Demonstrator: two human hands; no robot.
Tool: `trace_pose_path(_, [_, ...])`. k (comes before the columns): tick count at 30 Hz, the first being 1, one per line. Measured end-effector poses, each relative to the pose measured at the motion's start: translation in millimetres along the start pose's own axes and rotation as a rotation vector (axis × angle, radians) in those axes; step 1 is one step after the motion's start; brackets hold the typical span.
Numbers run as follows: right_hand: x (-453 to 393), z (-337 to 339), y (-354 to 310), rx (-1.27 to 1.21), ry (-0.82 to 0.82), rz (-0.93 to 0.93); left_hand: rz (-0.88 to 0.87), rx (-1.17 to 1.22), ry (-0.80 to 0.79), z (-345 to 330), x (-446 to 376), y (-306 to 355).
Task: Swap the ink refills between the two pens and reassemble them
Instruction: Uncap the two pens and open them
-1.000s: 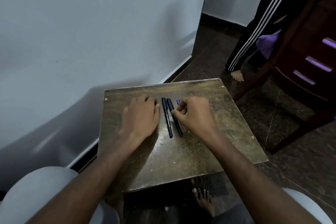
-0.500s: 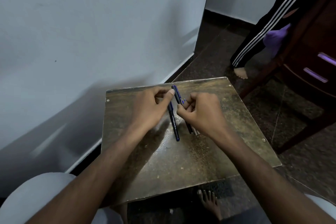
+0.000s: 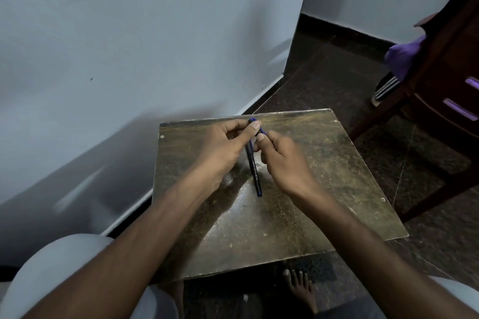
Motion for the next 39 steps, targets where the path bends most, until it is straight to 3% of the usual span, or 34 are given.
trace_pose_path(7, [-0.6,-3.9,-9.9,0.158,0.101,0.076,0.040,0.009,0.066,11.6,-5.4,-1.2])
trace_pose_path(10, [-0.1,1.2,-3.6,0.287,0.074,0.017,0.087,-0.024,0.069,22.0,-7.8,-0.6])
trace_pose_path(12, [0.9,9.8,2.1,0.335,0.071,-0.043,0.116,-0.021,0.167,40.3,-12.5,0.2])
trace_pose_path(14, [2.2,19.3,6.5,0.278,0.079,-0.076,0.115,-0.225,0.214,61.5,-15.9,2.1])
trace_pose_path(17, [1.1,28.3,13.7,0.063,0.076,-0.138,0.129,-0.644,0.140,70.3,-12.7,0.4])
trace_pose_path(19, [-1.2,27.9,18.4,-0.035,0.059,-0.193,0.122,-0.791,0.127,65.5,-9.8,-1.1])
trace_pose_path(29, [-1.3,15.2,21.2,-0.381,-0.157,-0.236,0.027,-0.999,0.167,47.2,-5.3,11.3])
trace_pose_path(31, [-2.0,13.4,19.4,-0.455,-0.196,-0.205,-0.018,-0.875,0.104,39.6,-4.9,17.4])
trace_pose_path(34, [-1.7,7.9,15.5,-0.590,-0.243,-0.180,0.007,-0.384,-0.111,20.5,-0.7,20.9])
trace_pose_path(39, [1.0,-1.8,5.5,-0.800,-0.358,-0.153,0.042,0.033,-0.264,1.0,7.7,17.7])
Point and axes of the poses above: each hand's wrist, its own x-axis away from the middle knuckle, its own z-axis out of the back of the hand, y = z × x, the point moved 3 cm from there along -x, towards the middle knuckle, and after that the axes turned 5 degrees about -y, right-handed, at the moved point
